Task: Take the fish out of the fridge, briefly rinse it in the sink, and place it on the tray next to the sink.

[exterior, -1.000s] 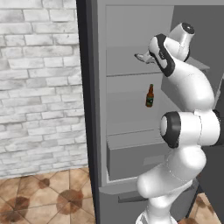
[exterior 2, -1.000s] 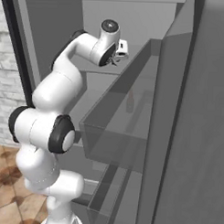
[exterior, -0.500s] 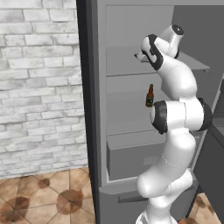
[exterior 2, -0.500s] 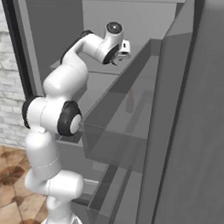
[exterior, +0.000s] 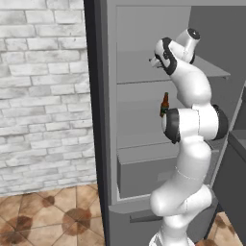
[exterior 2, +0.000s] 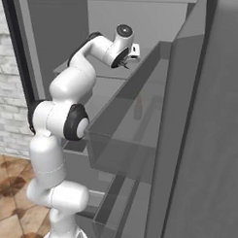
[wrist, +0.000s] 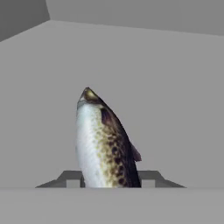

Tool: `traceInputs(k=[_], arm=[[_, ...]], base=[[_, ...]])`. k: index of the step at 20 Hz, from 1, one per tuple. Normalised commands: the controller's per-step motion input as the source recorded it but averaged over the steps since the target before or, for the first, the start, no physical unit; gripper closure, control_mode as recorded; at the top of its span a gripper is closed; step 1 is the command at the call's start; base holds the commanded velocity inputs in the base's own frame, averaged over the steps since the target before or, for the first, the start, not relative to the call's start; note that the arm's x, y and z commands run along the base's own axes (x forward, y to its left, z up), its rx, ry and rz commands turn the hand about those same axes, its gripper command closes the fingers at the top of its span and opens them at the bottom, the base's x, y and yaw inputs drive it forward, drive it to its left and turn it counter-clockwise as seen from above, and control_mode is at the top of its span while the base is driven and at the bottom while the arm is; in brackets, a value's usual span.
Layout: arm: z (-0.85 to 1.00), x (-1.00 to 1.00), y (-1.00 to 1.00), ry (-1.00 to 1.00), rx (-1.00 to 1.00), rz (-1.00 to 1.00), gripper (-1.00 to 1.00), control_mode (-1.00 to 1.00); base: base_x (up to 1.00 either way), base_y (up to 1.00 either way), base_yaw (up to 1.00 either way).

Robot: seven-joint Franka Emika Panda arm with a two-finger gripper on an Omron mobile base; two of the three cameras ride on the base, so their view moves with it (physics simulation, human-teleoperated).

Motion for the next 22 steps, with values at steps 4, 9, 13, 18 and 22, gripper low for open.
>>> traceInputs(k=[4,9,13,18,22], arm=[[-0.03,-0.52,0.01,-0.07,0.00,0.00,1.00,-1.00],[0.00,-1.00,0.30,-0.12,0.00,0.00,1.00,-1.00],[0.01,-1.00,0.67,-0.03,0.00,0.00,1.00,-1.00],[0.12,-1.00,0.78,0.02,0.00,0.00,1.00,-1.00],[-0.03,-1.00,0.87,0.08,-0.05,0.00,1.00,-1.00]], base=[[0.00,0.00,0.00],[0.00,0.00,0.00],[0.00,0.00,0.00],[0.00,0.00,0.00],[0.00,0.00,0.00]])
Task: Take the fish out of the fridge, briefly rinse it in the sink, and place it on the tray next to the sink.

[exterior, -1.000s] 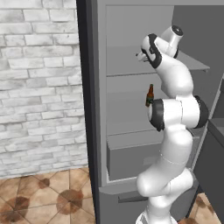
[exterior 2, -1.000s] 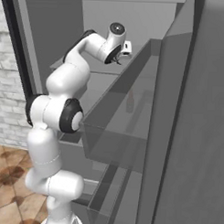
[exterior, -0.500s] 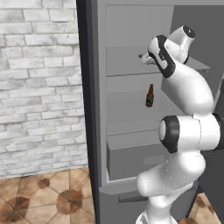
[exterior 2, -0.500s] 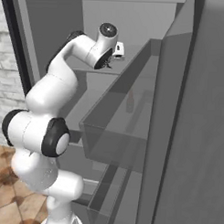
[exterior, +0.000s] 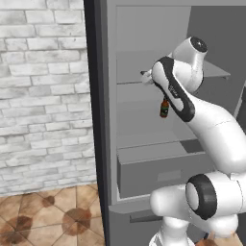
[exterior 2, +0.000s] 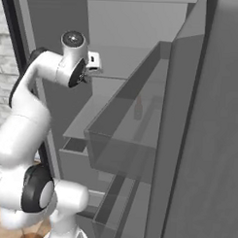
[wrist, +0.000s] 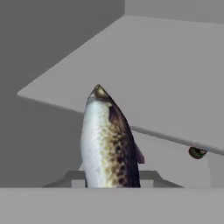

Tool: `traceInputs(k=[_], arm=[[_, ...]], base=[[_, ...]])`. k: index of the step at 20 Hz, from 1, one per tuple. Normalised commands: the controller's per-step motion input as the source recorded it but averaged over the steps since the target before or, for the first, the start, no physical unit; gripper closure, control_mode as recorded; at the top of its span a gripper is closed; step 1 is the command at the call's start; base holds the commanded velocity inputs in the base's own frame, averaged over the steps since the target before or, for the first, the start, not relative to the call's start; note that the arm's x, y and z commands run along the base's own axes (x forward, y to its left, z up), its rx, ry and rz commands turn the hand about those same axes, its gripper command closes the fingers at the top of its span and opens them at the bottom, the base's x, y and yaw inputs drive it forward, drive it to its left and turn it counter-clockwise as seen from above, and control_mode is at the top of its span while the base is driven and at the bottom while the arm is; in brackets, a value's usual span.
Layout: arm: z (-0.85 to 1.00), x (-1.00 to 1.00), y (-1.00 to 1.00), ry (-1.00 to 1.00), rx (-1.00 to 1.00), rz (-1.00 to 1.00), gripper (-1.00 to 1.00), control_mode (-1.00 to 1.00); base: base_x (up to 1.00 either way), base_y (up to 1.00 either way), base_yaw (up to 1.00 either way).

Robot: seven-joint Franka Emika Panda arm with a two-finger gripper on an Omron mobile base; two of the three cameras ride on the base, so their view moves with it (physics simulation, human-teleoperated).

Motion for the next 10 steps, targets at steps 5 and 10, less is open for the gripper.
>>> traceInputs(k=[5,10], arm=[[-0.76,-1.00,0.97,0.13,-0.31,0.00,1.00,-1.00],[-0.91,-1.00,0.65,0.16,-0.25,0.00,1.00,-1.00]], base=[[0.00,0.00,0.00],[0.00,0.00,0.00]])
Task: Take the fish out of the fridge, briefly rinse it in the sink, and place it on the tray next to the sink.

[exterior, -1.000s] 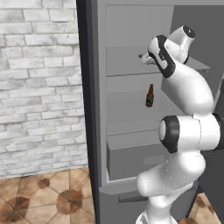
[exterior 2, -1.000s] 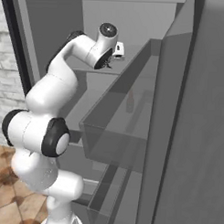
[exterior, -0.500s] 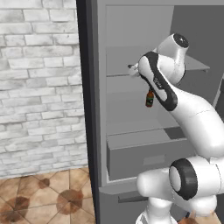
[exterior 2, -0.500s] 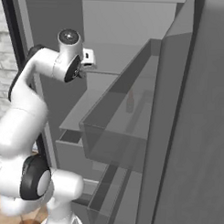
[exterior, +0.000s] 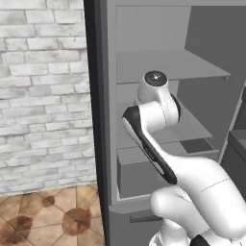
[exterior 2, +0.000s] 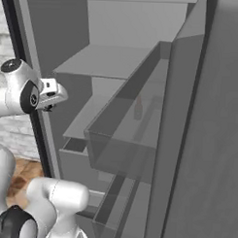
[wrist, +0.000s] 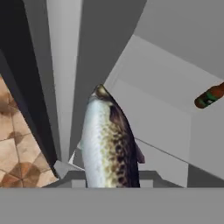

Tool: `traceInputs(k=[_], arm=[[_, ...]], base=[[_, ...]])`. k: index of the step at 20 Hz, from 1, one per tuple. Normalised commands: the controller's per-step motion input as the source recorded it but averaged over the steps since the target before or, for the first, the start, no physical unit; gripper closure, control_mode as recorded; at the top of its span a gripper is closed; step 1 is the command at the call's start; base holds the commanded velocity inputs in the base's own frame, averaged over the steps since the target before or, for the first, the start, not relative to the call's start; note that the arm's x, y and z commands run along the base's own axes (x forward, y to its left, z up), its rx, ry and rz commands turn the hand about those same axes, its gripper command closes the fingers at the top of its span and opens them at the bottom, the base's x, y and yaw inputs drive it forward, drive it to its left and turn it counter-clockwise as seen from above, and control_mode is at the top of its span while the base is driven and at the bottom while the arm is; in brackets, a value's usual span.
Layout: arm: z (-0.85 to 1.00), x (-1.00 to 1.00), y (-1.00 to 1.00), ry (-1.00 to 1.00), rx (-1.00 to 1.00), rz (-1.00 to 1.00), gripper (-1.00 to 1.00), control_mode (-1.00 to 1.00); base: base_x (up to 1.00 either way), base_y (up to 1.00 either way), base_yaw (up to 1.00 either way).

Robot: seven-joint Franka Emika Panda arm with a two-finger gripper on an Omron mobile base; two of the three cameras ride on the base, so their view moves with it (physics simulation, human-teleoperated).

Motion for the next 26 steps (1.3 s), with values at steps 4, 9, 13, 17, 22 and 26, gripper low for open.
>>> traceInputs(k=[4,9,13,17,22,26], arm=[[-0.80,-1.00,0.05,0.08,-0.03,-0.10,1.00,-1.00],[-0.22,-1.00,-0.68,-0.02,0.35,-0.20,1.00,-1.00],[0.00,-0.30,-0.23,0.01,0.14,-0.07,1.00,-1.00],[-0.21,-0.37,0.02,0.03,0.04,-0.02,1.00,-1.00],[-0.13,-0.20,0.05,0.03,0.04,-0.02,1.00,1.00],[0.00,0.00,0.00,0.00,0.00,0.00,1.00,1.00]], base=[[0.00,0.00,0.00],[0.00,0.00,0.00],[0.00,0.00,0.00],[0.00,0.00,0.00],[-0.80,0.32,-0.18],[-1.00,0.50,-0.54]])
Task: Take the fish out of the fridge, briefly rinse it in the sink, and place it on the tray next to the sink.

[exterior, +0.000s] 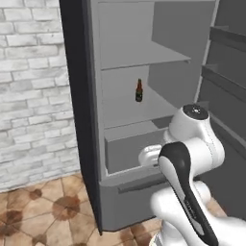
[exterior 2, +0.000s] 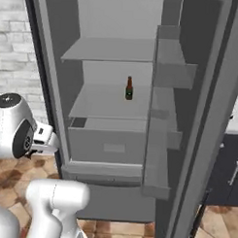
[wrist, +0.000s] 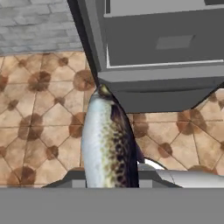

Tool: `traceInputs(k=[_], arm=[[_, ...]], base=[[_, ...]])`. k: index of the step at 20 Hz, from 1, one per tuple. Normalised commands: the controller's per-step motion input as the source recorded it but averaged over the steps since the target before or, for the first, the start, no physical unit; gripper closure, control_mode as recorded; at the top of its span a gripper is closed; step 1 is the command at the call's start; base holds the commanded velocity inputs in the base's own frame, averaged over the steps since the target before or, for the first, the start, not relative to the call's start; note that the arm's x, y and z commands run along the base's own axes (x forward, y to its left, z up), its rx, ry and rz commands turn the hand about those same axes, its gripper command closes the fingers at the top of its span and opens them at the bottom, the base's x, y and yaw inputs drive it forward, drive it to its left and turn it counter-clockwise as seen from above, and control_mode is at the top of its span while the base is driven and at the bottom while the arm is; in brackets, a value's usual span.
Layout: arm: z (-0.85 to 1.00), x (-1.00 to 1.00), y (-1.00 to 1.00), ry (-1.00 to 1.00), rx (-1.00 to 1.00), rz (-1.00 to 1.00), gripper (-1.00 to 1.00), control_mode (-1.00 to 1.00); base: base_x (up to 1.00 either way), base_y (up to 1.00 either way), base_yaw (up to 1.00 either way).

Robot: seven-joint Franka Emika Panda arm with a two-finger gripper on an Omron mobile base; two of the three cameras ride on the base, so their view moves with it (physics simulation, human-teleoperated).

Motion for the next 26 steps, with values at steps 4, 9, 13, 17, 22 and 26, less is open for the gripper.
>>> traceInputs(k=[4,9,13,17,22,26], arm=[[0.00,0.00,0.00,0.00,0.00,0.00,1.00,1.00],[0.00,0.00,0.00,0.00,0.00,0.00,1.00,1.00],[0.00,0.00,0.00,0.00,0.00,0.00,1.00,1.00],[0.00,0.00,0.00,0.00,0.00,0.00,1.00,1.00],[0.00,0.00,0.00,0.00,0.00,0.00,1.00,1.00],[0.00,0.00,0.00,0.00,0.00,0.00,1.00,1.00]], base=[[-0.91,0.37,-0.74],[-0.69,0.29,-0.84],[-0.64,0.29,-0.86],[-0.56,0.13,-0.89],[-0.56,-0.25,-0.78],[-0.15,-0.35,-0.45]])
